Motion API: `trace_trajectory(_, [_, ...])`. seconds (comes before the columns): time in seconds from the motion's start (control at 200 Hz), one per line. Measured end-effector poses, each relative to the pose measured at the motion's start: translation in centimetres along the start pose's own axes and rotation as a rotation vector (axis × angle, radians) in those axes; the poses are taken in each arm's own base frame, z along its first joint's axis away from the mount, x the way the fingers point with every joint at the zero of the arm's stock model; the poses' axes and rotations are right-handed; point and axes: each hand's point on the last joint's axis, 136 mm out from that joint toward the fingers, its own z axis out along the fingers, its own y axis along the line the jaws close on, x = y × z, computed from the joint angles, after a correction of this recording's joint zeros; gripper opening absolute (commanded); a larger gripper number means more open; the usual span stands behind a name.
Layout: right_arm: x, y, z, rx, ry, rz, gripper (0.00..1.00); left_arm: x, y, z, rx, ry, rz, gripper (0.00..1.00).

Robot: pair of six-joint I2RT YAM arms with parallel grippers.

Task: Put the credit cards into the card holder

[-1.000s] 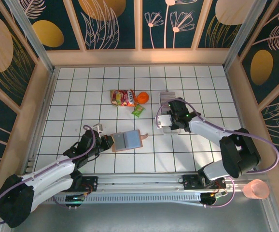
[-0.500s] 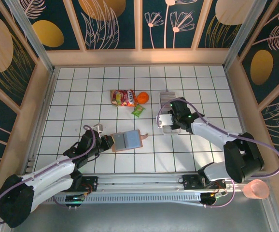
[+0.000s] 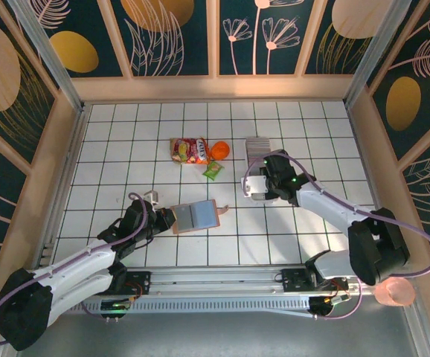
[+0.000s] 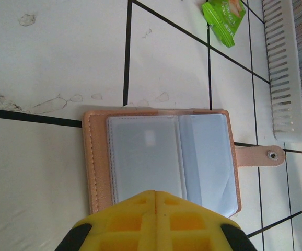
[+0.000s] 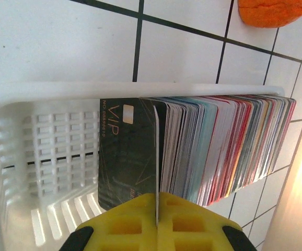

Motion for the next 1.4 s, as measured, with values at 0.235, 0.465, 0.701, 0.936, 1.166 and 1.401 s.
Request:
trace_trajectory(0.235, [-0.4, 0.0, -1.5, 0.005, -0.029, 0.013, 0.0, 0.1, 0.2, -0.1, -0.009, 0.007, -0.001, 0.0])
trace_trajectory(0.465, [-0.9, 0.2, -3.7, 0.014, -0.062, 0.032, 0.0, -0.3, -0.5, -0.4, 0.003, -0.003, -0.003, 0.0])
trace_trajectory(0.701, [-2.4, 0.0, -6.3, 0.026, -0.107, 0.102, 0.0, -0.7, -1.0, -0.7, 0.01, -0.01, -0.017, 0.01])
trace_trajectory(0.936, [-4.6, -3.0, -9.4, 0.092, -0.192, 0.382, 0.0, -1.2, -1.3, -1.0, 0.008, -0.026, -0.036, 0.01])
trace_trajectory(1.166, [-6.0, -6.4, -12.5, 0.134, -0.296, 0.854, 0.0, -2.2, -1.9, -1.5, 0.006, -0.061, -0.05, 0.01])
trace_trajectory(1.401, [-8.5, -7.9, -14.8, -0.035, -0.459, 1.371, 0.0, -2.6, -2.0, -1.9, 0.011, -0.086, -0.086, 0.01])
